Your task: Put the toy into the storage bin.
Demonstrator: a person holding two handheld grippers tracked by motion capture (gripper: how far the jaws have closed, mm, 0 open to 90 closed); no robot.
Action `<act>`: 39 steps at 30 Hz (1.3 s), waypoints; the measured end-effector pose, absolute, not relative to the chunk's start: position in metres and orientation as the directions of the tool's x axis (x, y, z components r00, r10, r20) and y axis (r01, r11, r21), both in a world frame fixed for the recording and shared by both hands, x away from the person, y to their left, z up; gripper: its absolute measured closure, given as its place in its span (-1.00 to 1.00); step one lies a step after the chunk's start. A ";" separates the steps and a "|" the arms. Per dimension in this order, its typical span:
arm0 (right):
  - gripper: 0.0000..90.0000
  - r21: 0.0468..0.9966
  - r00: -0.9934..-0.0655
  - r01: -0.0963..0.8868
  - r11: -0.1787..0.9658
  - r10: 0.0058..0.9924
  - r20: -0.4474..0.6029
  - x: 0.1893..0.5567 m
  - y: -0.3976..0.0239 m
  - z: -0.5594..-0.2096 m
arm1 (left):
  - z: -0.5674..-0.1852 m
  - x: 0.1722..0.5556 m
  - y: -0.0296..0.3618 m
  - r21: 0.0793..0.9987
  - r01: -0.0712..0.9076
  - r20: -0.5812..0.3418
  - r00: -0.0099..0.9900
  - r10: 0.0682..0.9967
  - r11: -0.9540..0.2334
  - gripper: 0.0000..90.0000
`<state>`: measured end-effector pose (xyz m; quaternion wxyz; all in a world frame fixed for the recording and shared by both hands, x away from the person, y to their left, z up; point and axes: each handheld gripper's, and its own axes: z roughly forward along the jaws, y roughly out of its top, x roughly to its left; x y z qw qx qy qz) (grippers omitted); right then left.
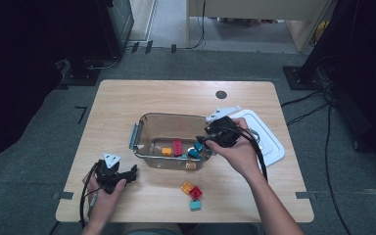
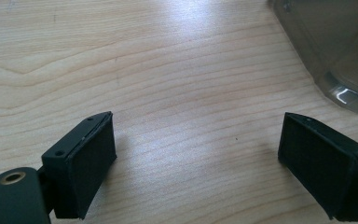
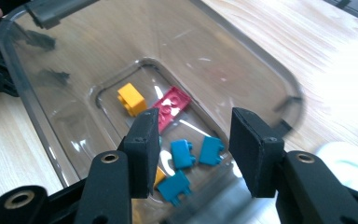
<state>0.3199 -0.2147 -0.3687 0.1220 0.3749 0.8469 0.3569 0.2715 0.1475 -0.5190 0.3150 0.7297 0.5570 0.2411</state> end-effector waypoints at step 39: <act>0.24 0.656 -0.625 0.652 0.380 0.760 0.181 0.248 -0.257 -0.461 | -0.519 0.271 0.148 0.727 0.662 0.001 0.265 0.964 -0.183 -0.76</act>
